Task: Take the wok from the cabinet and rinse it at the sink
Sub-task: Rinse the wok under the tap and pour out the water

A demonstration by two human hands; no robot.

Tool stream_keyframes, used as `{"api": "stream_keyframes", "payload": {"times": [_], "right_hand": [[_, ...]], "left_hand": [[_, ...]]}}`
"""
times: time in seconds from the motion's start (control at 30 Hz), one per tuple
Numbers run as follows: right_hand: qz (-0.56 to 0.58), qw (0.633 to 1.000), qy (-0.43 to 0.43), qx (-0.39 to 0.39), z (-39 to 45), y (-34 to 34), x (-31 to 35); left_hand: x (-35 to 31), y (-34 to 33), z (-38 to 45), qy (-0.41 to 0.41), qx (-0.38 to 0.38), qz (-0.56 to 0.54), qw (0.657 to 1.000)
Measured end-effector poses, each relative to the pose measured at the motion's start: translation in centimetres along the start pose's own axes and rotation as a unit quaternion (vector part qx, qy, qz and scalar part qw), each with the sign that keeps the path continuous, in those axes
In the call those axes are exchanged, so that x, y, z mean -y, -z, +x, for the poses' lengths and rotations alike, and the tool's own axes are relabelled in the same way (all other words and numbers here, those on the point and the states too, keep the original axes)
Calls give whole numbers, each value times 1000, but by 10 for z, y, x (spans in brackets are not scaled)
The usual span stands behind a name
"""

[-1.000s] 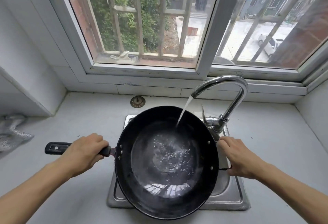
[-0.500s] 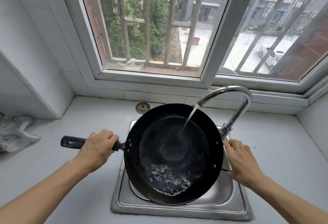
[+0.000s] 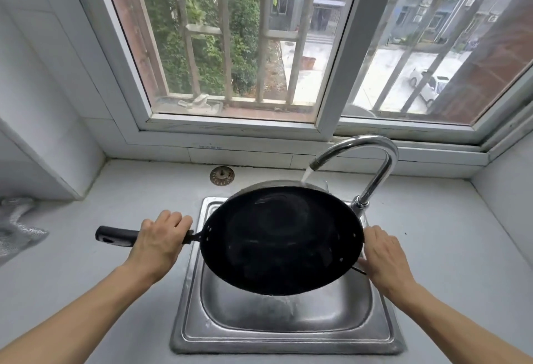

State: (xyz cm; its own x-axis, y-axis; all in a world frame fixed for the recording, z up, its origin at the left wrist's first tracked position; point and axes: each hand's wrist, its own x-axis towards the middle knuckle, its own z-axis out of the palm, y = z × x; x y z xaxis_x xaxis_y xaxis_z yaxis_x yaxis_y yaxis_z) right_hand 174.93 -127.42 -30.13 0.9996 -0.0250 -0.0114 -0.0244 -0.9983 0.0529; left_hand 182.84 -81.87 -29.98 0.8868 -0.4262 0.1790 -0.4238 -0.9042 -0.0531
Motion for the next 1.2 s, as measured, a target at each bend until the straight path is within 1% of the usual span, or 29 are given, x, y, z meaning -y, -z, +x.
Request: {"api": "stream_keyframes", "payload": {"times": [0.1, 0.2, 0.27, 0.33, 0.37, 0.43, 0.53, 0.63, 0.83, 1.0, 1.1, 1.2], "right_hand": [[19, 1000, 1, 0, -1, -6, -6], [102, 995, -14, 17, -1, -3, -16], [156, 985, 5, 67, -3, -1, -25], [184, 976, 31, 115, -9, 2, -31], [186, 973, 40, 133, -11, 2, -34], [171, 974, 34, 142, -13, -1, -37], [160, 980, 8, 116, -10, -3, -34], [161, 981, -11, 109, -8, -2, -31], [100, 993, -15, 59, -7, -10, -25], [47, 999, -15, 2, 3, -15, -26], [55, 998, -28, -23, 11, -16, -27], [60, 997, -23, -47, 16, -17, -27]], "left_hand": [[-5, -13, -4, -6, 13, 10, 1000], [-8, -20, -7, -17, 26, 7, 999], [-9, -22, -8, -23, 26, 1, 999], [-11, -24, -8, -28, 24, -6, 999], [-12, -25, -8, -28, 23, -9, 999], [-14, -26, -8, -27, 25, -12, 999], [-15, -28, -7, -21, 28, -7, 999], [-15, -29, -4, -12, 28, -4, 1000], [-15, -31, 0, 0, 17, -4, 1000], [-18, -33, 16, 2, 14, 2, 1000], [-19, -34, 23, 6, 10, 6, 1000], [-19, -36, 29, 8, 5, 9, 1000]]}}
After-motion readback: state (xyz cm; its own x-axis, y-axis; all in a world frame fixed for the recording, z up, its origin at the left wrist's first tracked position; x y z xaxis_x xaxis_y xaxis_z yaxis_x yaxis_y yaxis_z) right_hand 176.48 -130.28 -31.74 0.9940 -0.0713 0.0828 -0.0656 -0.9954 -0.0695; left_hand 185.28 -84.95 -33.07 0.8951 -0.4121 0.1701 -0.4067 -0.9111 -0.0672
